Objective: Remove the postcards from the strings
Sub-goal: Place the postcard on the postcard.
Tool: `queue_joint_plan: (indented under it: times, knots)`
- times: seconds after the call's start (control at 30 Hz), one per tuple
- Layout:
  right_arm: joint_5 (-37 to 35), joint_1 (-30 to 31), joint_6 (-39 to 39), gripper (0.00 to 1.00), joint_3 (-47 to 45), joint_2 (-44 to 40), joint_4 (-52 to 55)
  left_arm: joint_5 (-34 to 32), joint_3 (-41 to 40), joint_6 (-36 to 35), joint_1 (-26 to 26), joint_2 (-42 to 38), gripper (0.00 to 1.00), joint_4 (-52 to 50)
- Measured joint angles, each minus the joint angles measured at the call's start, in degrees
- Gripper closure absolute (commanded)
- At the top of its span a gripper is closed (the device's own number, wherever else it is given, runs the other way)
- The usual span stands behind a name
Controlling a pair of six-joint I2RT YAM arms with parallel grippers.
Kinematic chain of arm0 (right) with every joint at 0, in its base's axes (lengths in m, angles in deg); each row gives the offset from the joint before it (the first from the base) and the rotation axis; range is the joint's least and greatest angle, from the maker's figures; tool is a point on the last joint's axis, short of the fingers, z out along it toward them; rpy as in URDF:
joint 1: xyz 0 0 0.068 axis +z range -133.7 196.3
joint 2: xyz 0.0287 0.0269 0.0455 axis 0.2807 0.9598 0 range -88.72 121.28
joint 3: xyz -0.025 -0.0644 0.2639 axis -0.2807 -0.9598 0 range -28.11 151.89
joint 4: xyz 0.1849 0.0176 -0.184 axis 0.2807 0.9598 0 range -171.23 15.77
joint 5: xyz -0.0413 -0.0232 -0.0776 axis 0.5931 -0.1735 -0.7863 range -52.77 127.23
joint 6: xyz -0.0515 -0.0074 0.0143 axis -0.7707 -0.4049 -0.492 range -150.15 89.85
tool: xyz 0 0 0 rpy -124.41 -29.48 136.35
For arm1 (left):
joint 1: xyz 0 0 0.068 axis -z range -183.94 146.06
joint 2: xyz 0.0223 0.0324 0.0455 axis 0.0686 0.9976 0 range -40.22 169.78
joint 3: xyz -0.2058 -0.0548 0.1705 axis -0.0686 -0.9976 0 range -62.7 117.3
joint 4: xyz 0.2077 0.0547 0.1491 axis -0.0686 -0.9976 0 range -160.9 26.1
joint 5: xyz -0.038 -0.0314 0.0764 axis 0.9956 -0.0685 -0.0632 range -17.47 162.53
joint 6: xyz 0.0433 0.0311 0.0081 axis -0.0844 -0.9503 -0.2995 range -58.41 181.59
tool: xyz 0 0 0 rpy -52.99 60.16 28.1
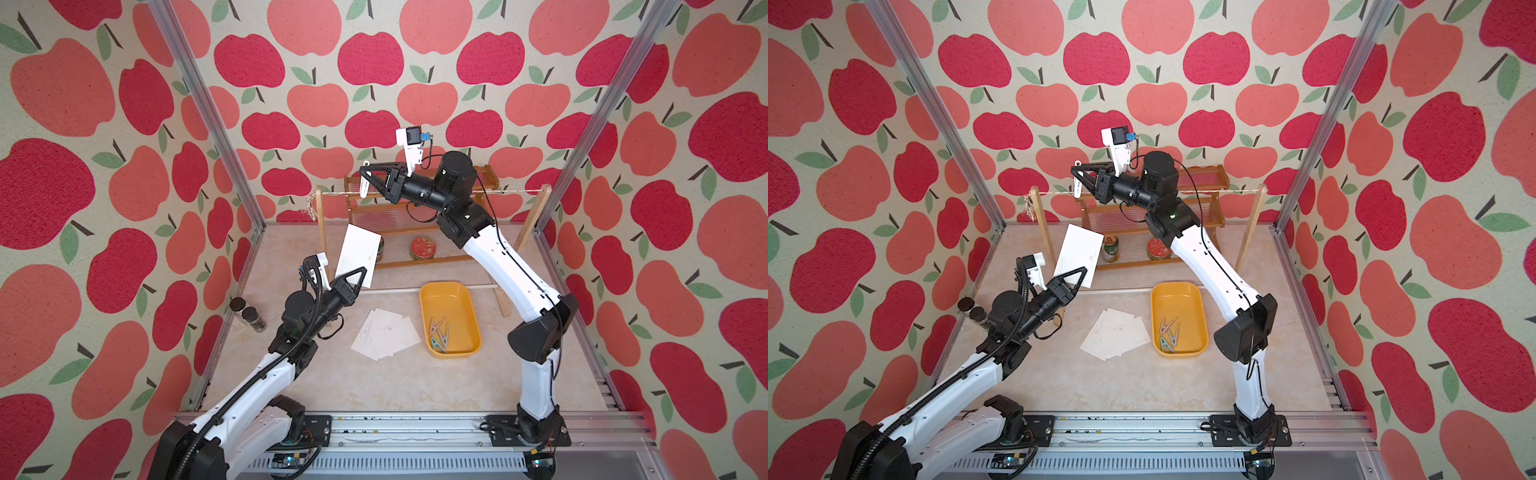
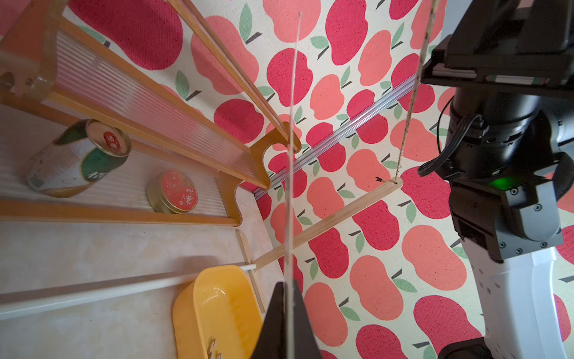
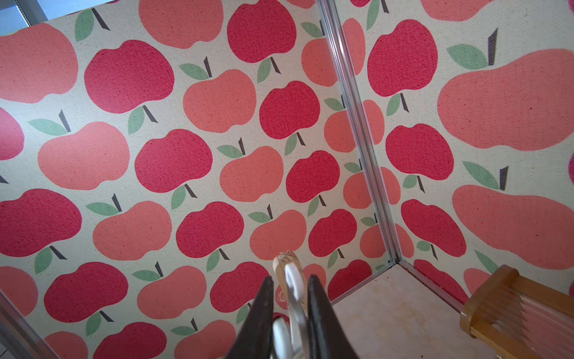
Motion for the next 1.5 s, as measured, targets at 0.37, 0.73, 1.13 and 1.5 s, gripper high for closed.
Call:
queue_joint_plan:
  times: [0.37,0.73,1.13,1.5]
  knots:
    - [-0.2,-2.0,-0.2,0.79,-31.6,-21.9,-9.7,-3.4,-6.2,-0.2,5.3,0.7,1.00,-6.3]
    - [-2.0,-3.1,-3.1,0.79,-58.7,-42.6,-10.9,-4.4,-7.7,0.0,9.7,8.9,0.99,-11.3]
    - [-7.4,-5.6,-4.3,0.78,-79.5,-58.8,-5.4,-5.6,-7.7,1.8,11.2,16.2,0.50,-17.1]
    - [-9.7,-9.9,-2.3,0.78,-93.2,-65.0,-3.5,-13.6,-7.5,3.8,11.2,2.7,0.26,-37.4]
